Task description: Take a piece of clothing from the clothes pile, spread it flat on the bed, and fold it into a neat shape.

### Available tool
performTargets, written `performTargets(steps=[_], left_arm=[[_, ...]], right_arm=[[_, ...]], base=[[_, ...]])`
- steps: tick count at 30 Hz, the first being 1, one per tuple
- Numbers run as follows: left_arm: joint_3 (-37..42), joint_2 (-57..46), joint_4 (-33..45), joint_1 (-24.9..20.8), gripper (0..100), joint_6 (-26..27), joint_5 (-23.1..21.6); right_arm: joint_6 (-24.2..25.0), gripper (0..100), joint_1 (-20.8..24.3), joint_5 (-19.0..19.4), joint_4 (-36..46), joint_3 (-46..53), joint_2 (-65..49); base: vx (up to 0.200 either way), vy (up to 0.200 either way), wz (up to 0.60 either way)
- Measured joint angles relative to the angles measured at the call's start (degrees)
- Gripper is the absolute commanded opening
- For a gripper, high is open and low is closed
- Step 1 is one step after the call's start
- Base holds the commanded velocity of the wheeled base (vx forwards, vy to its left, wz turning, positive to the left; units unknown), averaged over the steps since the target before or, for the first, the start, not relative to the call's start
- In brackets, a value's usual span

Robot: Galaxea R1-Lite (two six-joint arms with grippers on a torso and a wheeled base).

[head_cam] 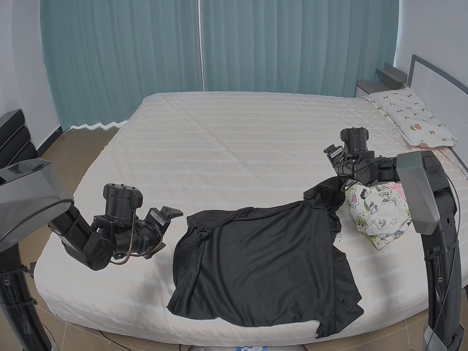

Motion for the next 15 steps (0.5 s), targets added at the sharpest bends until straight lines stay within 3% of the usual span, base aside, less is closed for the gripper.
performTargets(steps=[4, 10, 15], left_arm=[[0.35, 0.00, -0.18, 0.07, 100, -0.09, -0.41], [0.84, 0.00, -0.29, 0.02, 100, -0.06, -0.90], [1.67, -0.02, -0.35, 0.05, 100, 0.06, -1.05]], right_arm=[[-0.20, 100, -0.24, -0.11, -0.09, -0.55, 1.83], [5.28, 100, -1.02, 2.38, 0.66, -0.69, 0.66], [5.50, 100, -1.63, 3.32, 4.51, 1.05, -1.93]], base=[[0.000, 0.000, 0.00], [0.000, 0.000, 0.00], [0.000, 0.000, 0.00]])
